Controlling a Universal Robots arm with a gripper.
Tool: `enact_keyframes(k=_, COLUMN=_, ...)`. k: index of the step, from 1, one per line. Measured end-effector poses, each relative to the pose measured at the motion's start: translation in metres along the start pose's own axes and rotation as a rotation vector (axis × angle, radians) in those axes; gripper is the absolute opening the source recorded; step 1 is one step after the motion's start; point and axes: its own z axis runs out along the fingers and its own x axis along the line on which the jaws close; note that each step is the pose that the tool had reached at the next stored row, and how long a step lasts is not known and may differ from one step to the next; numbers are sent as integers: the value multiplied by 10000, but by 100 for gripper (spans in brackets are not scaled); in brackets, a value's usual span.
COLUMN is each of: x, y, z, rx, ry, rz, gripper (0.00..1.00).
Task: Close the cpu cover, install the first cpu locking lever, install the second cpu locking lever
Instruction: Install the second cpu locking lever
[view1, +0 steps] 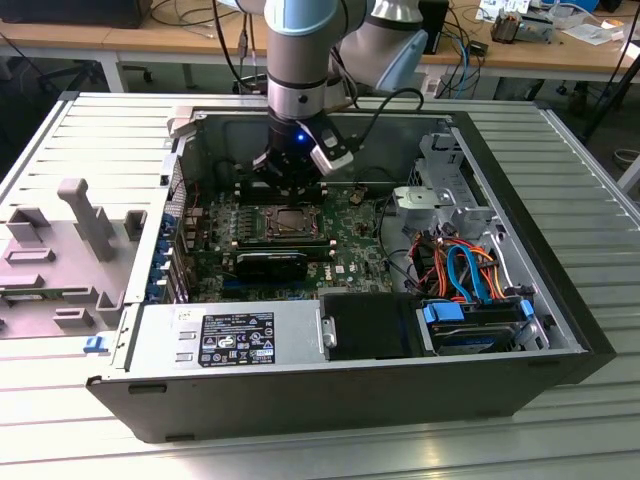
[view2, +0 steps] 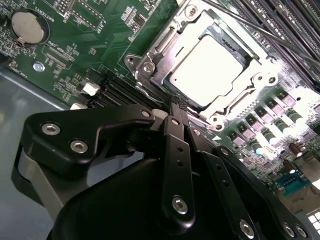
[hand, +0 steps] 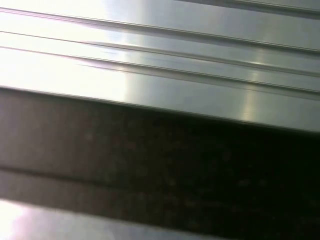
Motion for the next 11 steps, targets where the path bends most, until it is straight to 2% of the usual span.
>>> enact_keyframes(k=8, x=-78, y=-15, z=8, rx=-21, ry=111, rz=-32, gripper=11)
enact_keyframes(k=11, x=-81, y=-52, z=8, rx=-39, ry=112, rz=-32, gripper=11)
